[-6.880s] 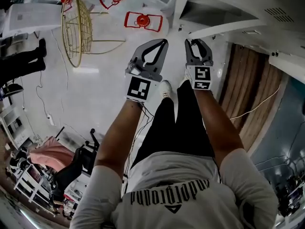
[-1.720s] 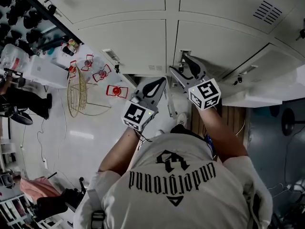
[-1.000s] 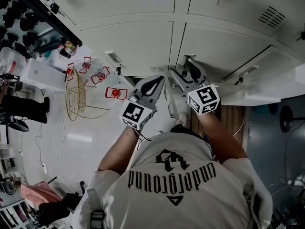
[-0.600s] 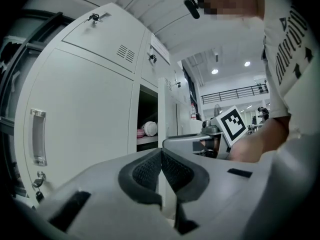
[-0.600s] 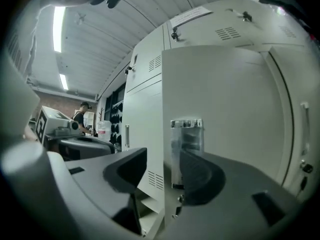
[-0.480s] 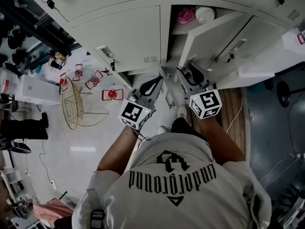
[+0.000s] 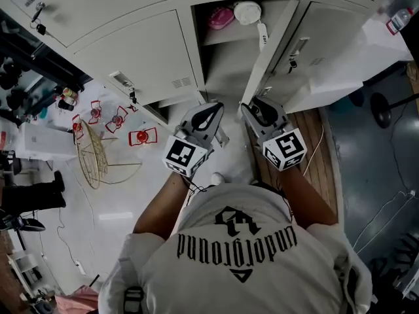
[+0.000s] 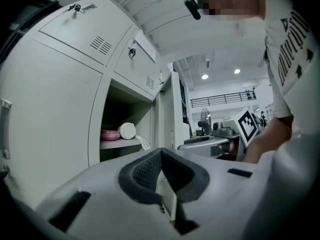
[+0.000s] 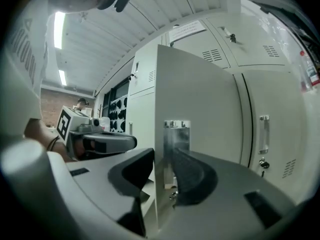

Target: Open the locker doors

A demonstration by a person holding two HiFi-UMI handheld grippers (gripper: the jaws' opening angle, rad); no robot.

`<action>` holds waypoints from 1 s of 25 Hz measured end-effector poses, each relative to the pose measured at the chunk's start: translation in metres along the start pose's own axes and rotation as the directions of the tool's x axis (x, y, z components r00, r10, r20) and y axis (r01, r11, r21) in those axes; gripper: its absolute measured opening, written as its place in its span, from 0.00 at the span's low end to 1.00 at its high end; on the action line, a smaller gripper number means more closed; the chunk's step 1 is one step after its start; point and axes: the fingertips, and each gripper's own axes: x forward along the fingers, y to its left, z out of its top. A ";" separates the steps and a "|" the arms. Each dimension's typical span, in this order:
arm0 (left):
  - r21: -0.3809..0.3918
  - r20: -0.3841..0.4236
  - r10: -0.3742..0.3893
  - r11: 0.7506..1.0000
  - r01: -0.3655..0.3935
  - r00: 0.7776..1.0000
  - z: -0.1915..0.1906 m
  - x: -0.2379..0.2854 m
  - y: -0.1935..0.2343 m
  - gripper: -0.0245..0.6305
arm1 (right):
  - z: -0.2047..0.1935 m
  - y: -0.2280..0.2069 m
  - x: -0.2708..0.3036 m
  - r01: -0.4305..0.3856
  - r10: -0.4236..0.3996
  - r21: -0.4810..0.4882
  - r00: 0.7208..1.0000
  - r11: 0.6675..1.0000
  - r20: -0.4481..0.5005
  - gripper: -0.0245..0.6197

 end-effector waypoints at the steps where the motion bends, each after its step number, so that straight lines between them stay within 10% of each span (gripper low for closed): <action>1: 0.003 -0.002 0.000 1.000 0.000 1.000 0.001 0.005 -0.005 0.05 | 0.000 -0.002 -0.007 -0.011 0.011 0.000 1.000 1.000 0.003 0.24; 25: 0.046 -0.019 0.129 0.991 -0.128 0.992 0.004 0.107 -0.158 0.05 | -0.021 -0.151 -0.173 -0.078 0.079 -0.058 0.997 0.995 0.009 0.15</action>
